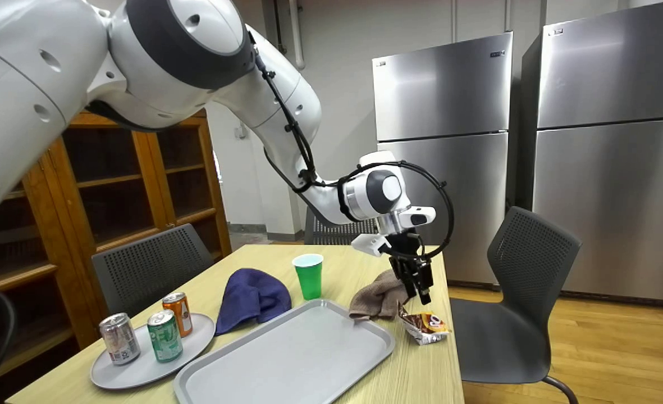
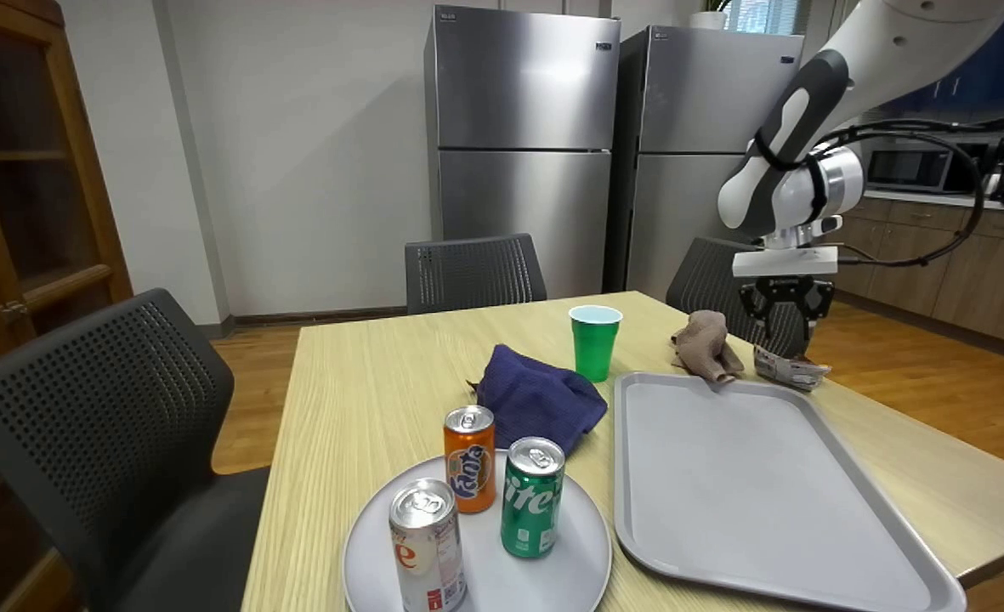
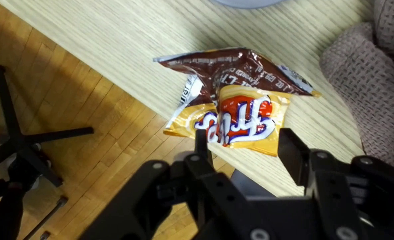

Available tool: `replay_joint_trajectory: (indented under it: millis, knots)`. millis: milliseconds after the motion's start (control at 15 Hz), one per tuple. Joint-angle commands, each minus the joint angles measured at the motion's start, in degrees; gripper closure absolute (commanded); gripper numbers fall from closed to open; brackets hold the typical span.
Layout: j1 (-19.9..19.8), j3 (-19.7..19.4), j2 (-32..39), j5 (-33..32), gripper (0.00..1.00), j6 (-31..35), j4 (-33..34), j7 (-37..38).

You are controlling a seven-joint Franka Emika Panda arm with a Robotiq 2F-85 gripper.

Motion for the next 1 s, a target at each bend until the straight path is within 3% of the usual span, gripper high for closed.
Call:
replay_joint_trajectory:
  millis: [0,67,133,933]
  knots:
    - [1.54,-0.23,-4.99,-1.14,0.1,2.38,-3.99,-2.41]
    - [1.91,-0.19,-5.89,-1.35,0.02,3.13,-4.67,-2.67]
    - [2.36,-0.06,-7.08,-1.51,0.0,4.05,-5.69,-3.23]
    - [12.7,0.54,-20.96,-10.12,0.0,9.69,-19.16,-3.55]
